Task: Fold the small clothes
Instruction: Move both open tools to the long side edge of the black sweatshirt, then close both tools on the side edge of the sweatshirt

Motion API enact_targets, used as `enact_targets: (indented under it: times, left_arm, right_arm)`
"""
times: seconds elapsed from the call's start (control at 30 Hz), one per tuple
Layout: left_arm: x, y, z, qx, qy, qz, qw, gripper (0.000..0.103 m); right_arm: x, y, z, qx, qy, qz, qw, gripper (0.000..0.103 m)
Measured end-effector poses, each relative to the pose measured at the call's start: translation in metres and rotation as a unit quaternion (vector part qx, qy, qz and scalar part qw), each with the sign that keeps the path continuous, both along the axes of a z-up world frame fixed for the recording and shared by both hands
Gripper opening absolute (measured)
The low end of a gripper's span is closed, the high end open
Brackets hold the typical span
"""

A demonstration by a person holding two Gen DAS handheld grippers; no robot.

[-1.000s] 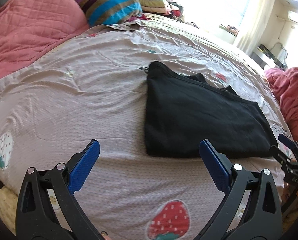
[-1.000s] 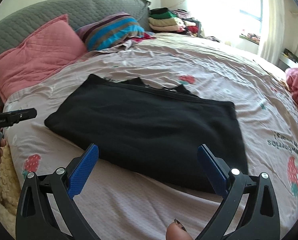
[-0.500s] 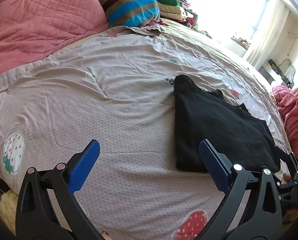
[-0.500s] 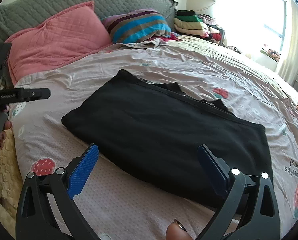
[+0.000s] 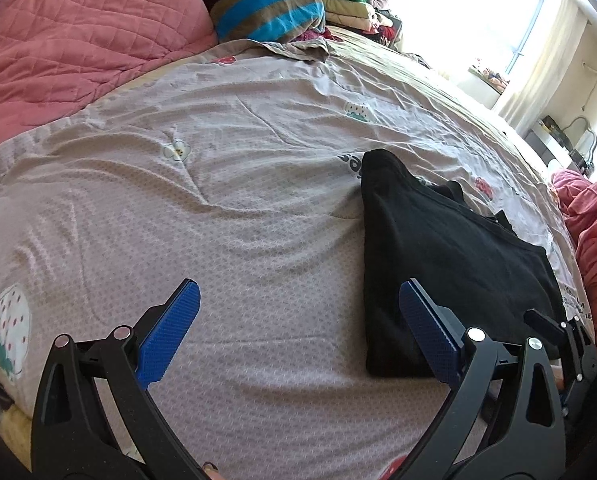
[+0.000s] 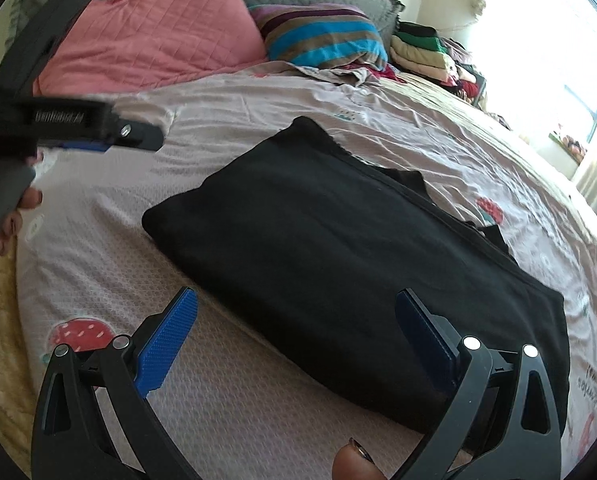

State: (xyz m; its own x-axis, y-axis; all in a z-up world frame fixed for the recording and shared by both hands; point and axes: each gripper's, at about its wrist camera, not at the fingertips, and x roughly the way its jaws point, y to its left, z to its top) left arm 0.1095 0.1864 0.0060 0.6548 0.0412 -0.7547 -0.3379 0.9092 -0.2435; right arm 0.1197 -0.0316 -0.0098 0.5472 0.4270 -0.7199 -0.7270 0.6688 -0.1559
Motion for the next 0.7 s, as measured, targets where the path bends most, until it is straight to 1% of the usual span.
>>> enact_targets:
  times: [0.2, 0.53, 0.63, 0.7]
  left_arm:
    - [0.015, 0.001, -0.004, 0.003, 0.008, -0.008, 0.9999, 0.093]
    - [0.044, 0.005, -0.015, -0.004, 0.027, -0.014, 0.9995, 0.093]
    - [0.053, 0.005, -0.017, -0.005, 0.031, -0.017, 0.9994, 0.093]
    - [0.061, 0.005, -0.019, -0.006, 0.035, -0.018, 0.9992, 0.093]
  right_arm:
    - [0.007, 0.026, -0.019, -0.051, -0.014, 0.001, 0.999, 0.099]
    - [0.023, 0.061, -0.030, -0.079, -0.050, 0.007, 0.996, 0.099]
    - [0.028, 0.068, -0.031, -0.080, -0.064, 0.005, 0.995, 0.099]
    - [0.028, 0.069, -0.027, -0.070, -0.081, 0.004, 0.994, 0.098]
